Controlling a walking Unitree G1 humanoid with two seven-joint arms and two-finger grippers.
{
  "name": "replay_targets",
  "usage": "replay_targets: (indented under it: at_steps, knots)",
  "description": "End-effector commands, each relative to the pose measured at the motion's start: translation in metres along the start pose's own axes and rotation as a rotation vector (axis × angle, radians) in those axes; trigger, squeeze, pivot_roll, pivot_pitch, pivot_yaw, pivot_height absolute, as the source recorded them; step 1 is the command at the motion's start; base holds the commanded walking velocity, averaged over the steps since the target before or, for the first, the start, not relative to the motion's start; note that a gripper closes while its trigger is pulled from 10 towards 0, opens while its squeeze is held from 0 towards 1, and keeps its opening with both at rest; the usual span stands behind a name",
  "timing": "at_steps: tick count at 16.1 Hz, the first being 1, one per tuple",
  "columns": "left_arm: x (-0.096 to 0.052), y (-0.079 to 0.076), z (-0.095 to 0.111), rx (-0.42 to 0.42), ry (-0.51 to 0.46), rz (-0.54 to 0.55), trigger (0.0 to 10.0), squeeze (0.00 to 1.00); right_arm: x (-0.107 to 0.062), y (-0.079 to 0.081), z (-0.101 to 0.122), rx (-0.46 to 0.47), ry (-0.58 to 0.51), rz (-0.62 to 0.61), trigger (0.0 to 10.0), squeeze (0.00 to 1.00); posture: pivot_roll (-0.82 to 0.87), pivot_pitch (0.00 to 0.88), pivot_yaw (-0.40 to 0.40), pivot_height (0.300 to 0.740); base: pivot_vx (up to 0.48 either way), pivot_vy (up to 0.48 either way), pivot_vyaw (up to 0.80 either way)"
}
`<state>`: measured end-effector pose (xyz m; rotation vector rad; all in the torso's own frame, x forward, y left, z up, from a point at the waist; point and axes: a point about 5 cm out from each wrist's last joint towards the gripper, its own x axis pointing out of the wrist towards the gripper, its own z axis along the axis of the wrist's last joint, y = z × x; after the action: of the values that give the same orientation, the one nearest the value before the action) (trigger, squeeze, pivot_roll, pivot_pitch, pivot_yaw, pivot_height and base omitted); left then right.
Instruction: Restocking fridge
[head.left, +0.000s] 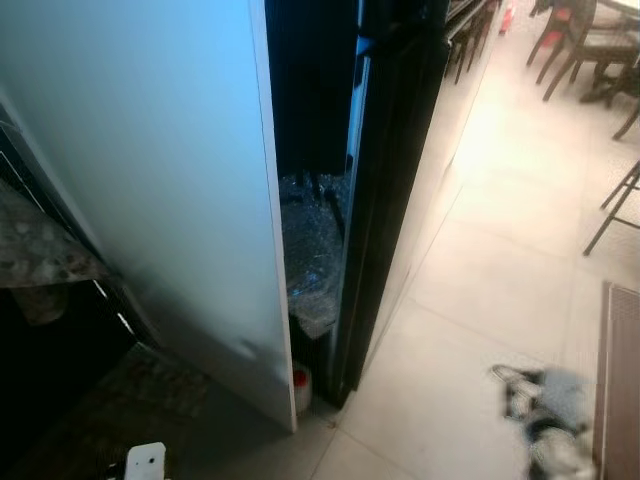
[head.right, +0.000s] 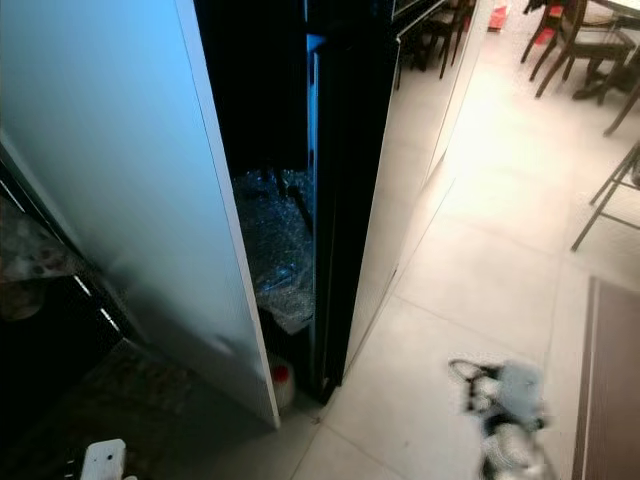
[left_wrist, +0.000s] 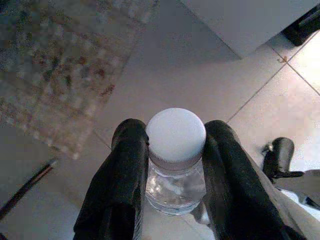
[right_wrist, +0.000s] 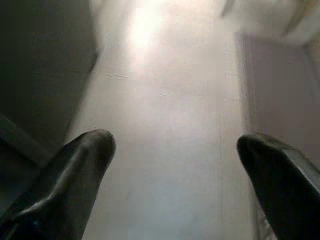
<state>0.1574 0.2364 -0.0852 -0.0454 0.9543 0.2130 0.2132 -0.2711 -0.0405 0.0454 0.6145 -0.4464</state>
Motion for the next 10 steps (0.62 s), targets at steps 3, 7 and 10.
replay_targets:
  at_steps: [3, 7, 10]
  knots:
    - [-0.001, 0.005, -0.003, 0.004, 0.010, 0.013, 10.0, 0.00, -0.001, -0.004, -0.009, 0.034, 0.065, 0.016, 10.0, 0.00, 0.00, 0.000, -0.001, 0.740, 0.000, 0.000, 0.00]
    - [-0.001, 0.007, -0.002, 0.001, -0.004, 0.018, 10.0, 0.00, -0.012, 0.020, -0.038, 0.039, 0.233, 0.218, 10.0, 0.00, -0.01, 0.000, 0.005, 0.740, 0.000, 0.000, 0.00]
    - [-0.001, 0.006, 0.001, -0.004, -0.017, 0.009, 10.0, 0.00, -0.032, 0.032, -0.078, 0.037, 0.388, 0.262, 10.0, 0.00, 0.00, 0.000, 0.004, 0.740, 0.000, 0.000, 0.00]
